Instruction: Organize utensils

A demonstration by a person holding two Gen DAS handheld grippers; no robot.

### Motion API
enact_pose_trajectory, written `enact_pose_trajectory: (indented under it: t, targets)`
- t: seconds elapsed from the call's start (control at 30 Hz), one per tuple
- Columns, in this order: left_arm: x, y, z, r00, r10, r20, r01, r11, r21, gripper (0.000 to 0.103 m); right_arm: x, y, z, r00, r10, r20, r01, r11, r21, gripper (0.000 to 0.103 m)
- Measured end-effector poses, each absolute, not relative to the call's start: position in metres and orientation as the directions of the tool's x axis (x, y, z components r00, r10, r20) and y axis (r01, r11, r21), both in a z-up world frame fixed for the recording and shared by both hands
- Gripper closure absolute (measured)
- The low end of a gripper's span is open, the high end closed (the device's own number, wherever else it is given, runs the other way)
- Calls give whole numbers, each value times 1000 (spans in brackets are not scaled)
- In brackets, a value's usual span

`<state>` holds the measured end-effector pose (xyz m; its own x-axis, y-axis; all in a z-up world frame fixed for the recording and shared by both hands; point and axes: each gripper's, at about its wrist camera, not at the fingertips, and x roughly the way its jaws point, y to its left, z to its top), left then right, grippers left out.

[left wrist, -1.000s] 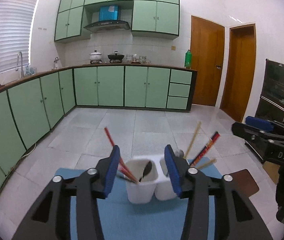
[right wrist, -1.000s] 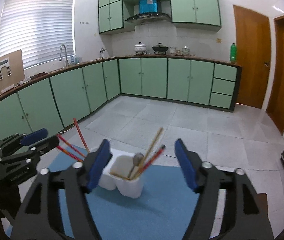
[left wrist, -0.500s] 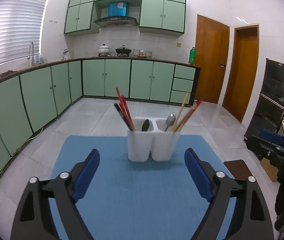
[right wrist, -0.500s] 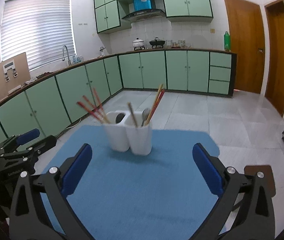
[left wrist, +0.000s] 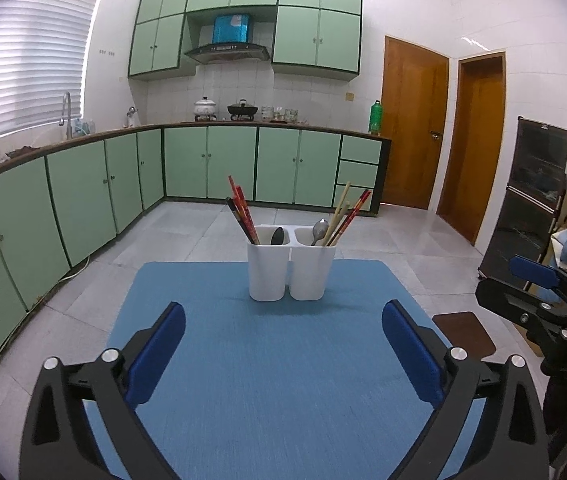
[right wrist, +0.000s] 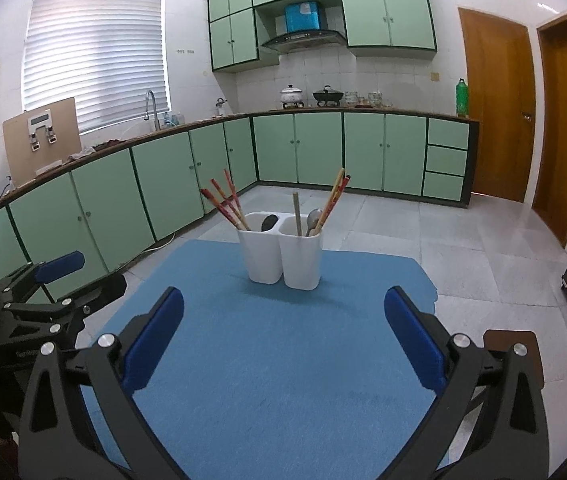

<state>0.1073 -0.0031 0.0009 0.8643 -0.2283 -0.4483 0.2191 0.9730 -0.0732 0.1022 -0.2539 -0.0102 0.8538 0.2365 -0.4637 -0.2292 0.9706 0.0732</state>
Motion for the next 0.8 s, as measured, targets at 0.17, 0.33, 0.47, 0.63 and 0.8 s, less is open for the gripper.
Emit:
enact_pose_trajectory:
  t: [0.17, 0.33, 0.47, 0.63, 0.8]
  targets:
    - [92, -1, 9, 877, -224, -426, 222, 973, -56, 6, 90, -253, -6, 855, 248, -456, -240, 968, 76, 5]
    - [83, -2, 15, 889, -222, -401, 223, 974, -44, 6, 83, -250, -2, 858, 252, -447, -250, 966, 64, 5]
    - [76, -4, 17, 896, -219, -386, 223, 974, -35, 6, 79, -249, 0, 860, 259, -439, -256, 964, 66, 5]
    - [71, -8, 20, 901, -219, -375, 227, 974, -21, 6, 75, -251, 2, 865, 262, -428, -257, 964, 70, 5]
    - [64, -8, 20, 904, -222, -366, 232, 973, -19, 6, 71, -251, 4, 870, 261, -419, -256, 964, 70, 5]
